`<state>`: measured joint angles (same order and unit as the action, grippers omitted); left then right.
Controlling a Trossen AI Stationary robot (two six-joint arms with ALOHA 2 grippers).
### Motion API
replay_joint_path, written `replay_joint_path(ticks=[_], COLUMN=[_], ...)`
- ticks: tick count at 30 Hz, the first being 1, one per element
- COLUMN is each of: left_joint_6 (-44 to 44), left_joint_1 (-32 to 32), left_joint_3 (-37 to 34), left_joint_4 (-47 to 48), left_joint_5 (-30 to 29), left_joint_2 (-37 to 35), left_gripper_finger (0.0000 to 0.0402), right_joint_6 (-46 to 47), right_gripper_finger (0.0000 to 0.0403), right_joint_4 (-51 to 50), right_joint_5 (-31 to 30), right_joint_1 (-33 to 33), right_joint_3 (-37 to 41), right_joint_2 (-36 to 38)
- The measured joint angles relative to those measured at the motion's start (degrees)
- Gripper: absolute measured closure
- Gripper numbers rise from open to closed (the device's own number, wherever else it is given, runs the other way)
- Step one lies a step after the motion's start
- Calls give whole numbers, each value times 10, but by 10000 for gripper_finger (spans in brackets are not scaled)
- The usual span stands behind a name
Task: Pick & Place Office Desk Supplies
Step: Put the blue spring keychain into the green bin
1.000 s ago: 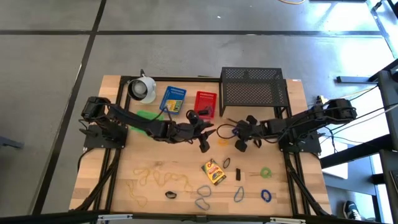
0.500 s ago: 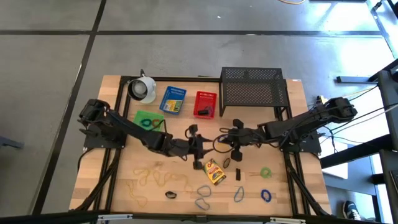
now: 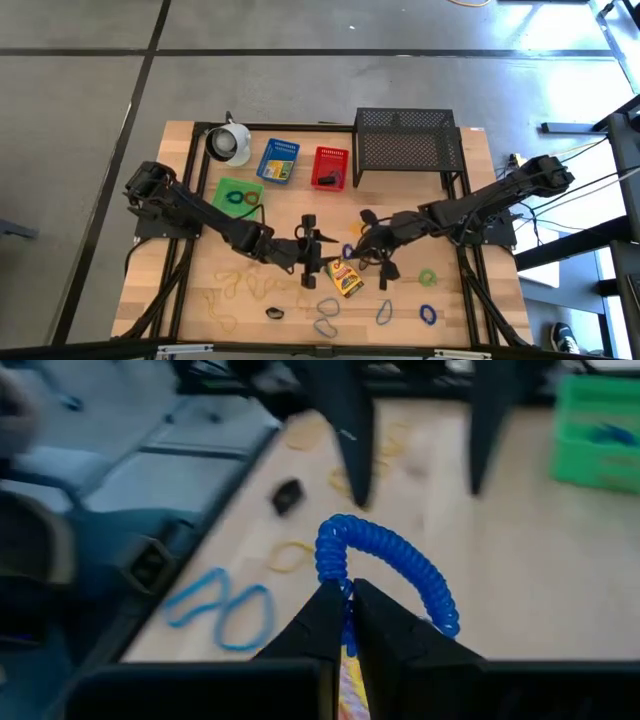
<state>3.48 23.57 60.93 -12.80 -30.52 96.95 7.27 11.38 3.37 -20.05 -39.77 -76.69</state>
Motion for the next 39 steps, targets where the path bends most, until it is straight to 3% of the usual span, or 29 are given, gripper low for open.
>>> replay_joint_path(ticks=[9,17,30,34,39], left_joint_6=[48,78,113,113,109], left_joint_1=[0,0,-20,-20,-20], left_joint_3=[0,0,0,0,0], left_joint_4=[-30,-75,-130,-128,-127], left_joint_5=[4,126,109,80,61], left_joint_2=[0,6,50,51,51], left_gripper_finger=[220,222,229,253,319], right_joint_6=[12,12,12,12,12], right_gripper_finger=[381,381,380,380,380], right_joint_4=[32,32,49,49,49], right_joint_5=[46,48,46,46,46], right_joint_1=[-2,-2,-2,-2,-2], right_joint_3=[0,0,0,0,0], right_joint_2=[0,0,0,0,0])
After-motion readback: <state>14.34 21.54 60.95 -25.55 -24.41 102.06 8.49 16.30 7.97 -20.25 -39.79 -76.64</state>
